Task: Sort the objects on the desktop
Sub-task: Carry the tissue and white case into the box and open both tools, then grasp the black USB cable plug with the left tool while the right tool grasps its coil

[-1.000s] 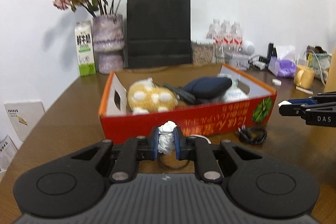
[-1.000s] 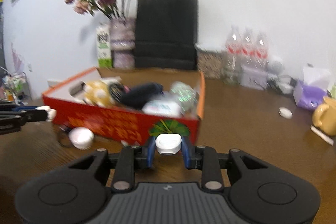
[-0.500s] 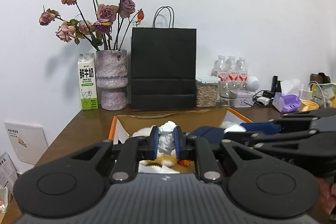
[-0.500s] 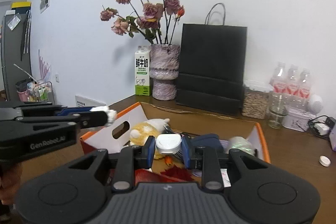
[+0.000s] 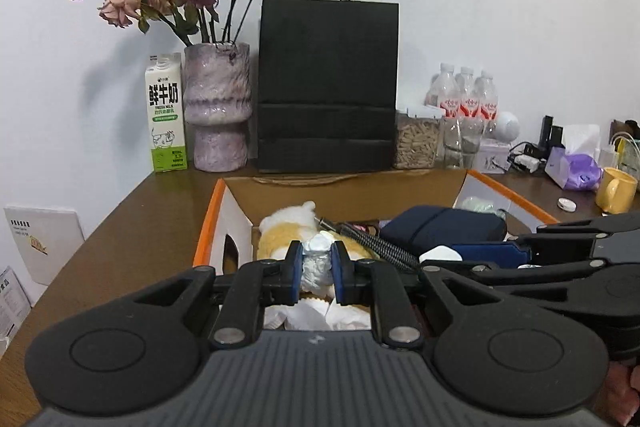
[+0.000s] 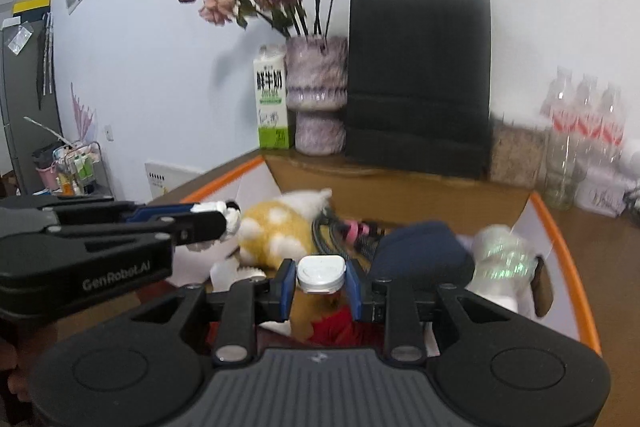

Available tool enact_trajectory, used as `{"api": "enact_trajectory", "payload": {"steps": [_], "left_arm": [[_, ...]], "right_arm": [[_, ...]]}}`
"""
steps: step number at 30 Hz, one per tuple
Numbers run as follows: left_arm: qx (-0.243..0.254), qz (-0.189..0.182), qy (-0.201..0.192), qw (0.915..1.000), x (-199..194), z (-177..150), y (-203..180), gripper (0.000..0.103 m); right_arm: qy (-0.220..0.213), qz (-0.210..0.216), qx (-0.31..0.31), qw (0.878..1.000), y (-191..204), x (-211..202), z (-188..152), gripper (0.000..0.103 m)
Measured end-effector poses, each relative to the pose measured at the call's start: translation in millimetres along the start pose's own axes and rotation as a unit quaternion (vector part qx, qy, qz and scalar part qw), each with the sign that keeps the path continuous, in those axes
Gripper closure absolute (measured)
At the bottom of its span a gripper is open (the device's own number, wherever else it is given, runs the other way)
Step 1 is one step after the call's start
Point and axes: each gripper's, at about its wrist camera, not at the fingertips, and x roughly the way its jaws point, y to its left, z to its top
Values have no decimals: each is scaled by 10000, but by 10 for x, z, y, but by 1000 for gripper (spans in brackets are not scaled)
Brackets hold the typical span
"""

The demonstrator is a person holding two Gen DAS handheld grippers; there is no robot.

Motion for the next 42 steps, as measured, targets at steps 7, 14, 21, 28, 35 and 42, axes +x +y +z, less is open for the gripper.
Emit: {"api": "enact_trajectory", "payload": {"steps": [7, 14, 21, 28, 35, 42], "left_arm": [[168, 28, -37, 9998, -16, -53, -90, 84], [100, 292, -332, 9990, -114, -33, -83, 47], [-76, 1031, -518, 9933, -165, -4, -17, 0], [-10, 960, -483, 9942, -167, 9, -51, 0], [-22, 986, -451, 9941, -147, 0, -38, 0], [-6, 969, -494, 9941, -174, -17, -54, 0]], "right_arm": [[-13, -126, -57, 9999, 8, 9, -57, 77], [-359, -452, -74, 9983, -10, -136, -71, 39], [-588, -857, 100, 9945, -143, -262, -55, 0], [-589, -880, 131, 9943, -167, -284, -67, 0], [-598, -905, 166, 9940, -182, -305, -85, 0], [-705, -944, 192, 9928, -222, -398, -125, 0]]}}
